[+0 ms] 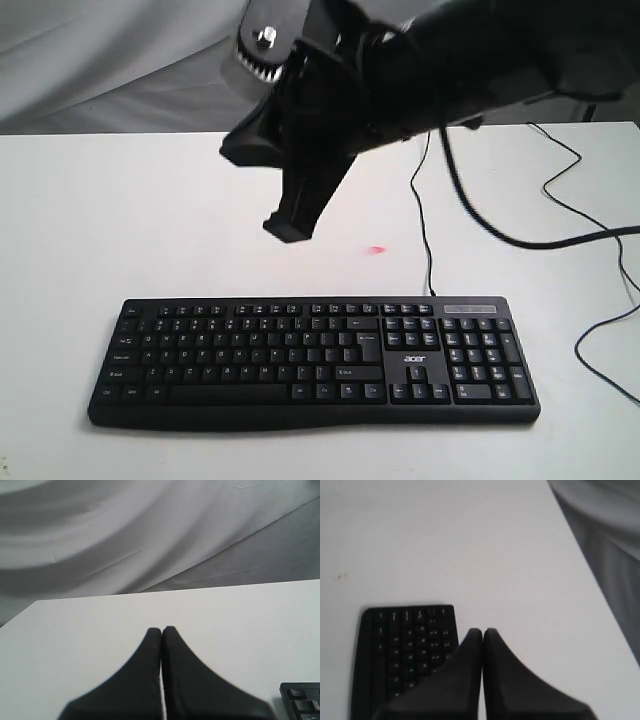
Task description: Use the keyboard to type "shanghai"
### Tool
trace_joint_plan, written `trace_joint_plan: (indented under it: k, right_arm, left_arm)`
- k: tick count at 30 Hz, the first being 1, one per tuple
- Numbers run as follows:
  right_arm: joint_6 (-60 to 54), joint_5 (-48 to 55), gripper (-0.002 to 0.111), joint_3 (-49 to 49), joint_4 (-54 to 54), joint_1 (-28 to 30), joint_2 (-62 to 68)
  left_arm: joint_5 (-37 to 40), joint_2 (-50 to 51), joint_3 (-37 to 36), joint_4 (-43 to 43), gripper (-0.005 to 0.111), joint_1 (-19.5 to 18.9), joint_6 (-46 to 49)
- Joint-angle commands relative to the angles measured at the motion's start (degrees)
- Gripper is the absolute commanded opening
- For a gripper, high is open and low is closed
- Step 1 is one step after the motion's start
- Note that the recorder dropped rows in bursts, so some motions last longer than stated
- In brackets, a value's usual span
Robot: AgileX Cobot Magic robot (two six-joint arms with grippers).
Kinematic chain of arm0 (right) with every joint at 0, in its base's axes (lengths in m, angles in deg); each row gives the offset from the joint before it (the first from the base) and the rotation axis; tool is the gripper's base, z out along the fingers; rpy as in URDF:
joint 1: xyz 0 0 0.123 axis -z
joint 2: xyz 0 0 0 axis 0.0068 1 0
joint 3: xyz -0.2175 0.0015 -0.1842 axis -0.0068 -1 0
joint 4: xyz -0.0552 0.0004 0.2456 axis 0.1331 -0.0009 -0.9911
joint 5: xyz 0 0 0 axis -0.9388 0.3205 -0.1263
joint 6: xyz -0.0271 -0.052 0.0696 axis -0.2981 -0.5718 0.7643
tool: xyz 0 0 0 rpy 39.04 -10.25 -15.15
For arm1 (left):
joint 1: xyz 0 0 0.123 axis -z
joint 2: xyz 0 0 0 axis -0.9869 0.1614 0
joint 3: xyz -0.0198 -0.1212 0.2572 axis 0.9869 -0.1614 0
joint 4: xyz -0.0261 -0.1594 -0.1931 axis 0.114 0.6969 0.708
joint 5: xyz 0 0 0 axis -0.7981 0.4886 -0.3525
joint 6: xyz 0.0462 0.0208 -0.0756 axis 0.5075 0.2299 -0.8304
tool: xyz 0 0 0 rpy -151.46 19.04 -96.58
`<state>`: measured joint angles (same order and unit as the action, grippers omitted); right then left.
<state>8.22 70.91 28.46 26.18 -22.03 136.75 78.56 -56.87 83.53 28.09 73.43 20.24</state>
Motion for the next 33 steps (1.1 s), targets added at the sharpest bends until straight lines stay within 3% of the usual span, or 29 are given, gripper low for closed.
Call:
trace_joint_plan:
  k: [1,16,33]
  right_arm:
    - [3.09,-0.60,0.000,0.04,-0.44,0.50,-7.27]
    - [3.91,-1.06,0.000,0.04,-3.16,0.50,-28.88]
    - [3.91,-6.58,0.000,0.04,-3.03,0.50,-37.41]
  left_arm:
    - [-0.30,0.18,-0.29,0.03,0.001,0.22,-0.16]
    - [-0.30,0.18,-0.29,0.03,0.001,0.22,-0.16]
    - [-0.30,0.18,-0.29,0.03,0.001,0.22,-0.16]
